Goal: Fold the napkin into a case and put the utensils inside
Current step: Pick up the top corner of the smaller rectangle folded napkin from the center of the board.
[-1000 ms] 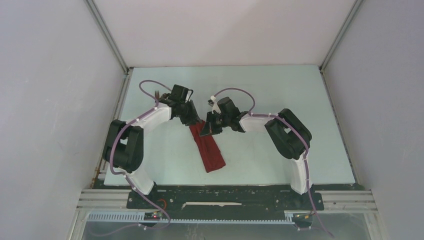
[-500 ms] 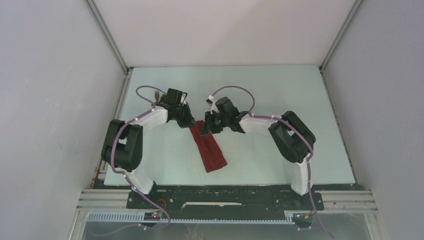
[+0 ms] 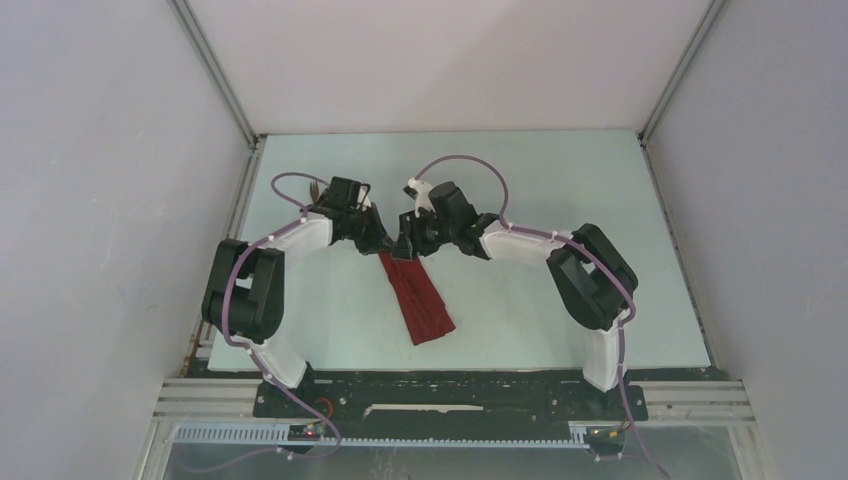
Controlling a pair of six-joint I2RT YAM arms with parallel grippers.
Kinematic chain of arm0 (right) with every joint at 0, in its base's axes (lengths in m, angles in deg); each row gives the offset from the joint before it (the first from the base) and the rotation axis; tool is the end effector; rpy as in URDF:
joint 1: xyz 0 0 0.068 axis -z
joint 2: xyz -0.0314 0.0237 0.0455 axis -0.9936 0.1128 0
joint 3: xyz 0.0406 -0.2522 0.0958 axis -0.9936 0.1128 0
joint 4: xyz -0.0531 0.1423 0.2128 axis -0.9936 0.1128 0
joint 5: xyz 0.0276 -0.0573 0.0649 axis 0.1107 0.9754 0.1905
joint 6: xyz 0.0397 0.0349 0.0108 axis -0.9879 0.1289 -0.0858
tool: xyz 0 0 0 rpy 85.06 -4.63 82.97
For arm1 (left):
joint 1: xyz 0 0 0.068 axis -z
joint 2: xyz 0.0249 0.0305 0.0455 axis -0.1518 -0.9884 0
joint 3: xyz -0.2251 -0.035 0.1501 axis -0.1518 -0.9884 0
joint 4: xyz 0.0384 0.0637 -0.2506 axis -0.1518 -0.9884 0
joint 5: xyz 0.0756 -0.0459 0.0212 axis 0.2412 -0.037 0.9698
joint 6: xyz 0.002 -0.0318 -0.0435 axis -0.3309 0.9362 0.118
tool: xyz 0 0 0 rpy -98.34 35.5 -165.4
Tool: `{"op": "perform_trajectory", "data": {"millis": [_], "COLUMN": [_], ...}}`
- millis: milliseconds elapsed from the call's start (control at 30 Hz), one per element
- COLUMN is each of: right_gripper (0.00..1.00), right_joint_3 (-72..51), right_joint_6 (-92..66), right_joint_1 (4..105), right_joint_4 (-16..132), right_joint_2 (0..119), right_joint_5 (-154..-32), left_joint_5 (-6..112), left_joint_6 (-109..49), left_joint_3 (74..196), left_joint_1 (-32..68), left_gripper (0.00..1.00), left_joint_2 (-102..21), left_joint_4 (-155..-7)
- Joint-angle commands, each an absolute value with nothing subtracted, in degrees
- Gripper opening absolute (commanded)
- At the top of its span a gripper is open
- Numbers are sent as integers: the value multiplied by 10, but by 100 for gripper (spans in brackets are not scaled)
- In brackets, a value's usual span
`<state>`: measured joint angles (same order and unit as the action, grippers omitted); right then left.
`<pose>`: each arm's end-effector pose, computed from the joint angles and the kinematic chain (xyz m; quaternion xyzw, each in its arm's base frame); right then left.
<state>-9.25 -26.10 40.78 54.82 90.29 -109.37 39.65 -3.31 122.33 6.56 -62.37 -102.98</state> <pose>0.3099 0.3065 0.1975 -0.2686 0.8296 0.3946 0.2896 0.3260 -0.1025 0.1845 -0.1380 0.9338 -0.2846 0.1672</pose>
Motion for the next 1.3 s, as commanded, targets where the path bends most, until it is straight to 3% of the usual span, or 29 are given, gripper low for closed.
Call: {"op": "perform_trajectory", "data": {"millis": [0,133,533,867,967,1133,1200,1267], "right_gripper": [55,49,51,40,31,0,0,0], "right_joint_3": [-119,-140,-141,-168,-170,-179,-179,-177], "right_joint_6": [-219,-221,-230,-243,-249,-267,-281,-300], "right_joint_1": [394,393,389,386,386,385,385,385], "right_joint_4": [535,542,542,550,550,563,569,570], "right_joint_2": [924,949,964,984,987,986,981,976], "right_joint_5": [-1081,-1090,-1071,-1064,-1063,-1064,-1061,-1053], "left_joint_5": [371,363,352,342,338,340,342,359], "left_joint_6": [-42,-41,-37,-34,-32,-32,-32,-33], "left_joint_3": [1212,1209,1208,1206,1206,1207,1207,1209], "left_joint_1": [58,53,45,43,43,42,42,42], "left_gripper": [0,0,0,0,0,0,2,16], "left_joint_2": [-602,-600,-592,-592,-591,-586,-585,-579], "left_joint_4": [-1012,-1009,-1009,-1006,-1004,-1004,-1006,-1016]}}
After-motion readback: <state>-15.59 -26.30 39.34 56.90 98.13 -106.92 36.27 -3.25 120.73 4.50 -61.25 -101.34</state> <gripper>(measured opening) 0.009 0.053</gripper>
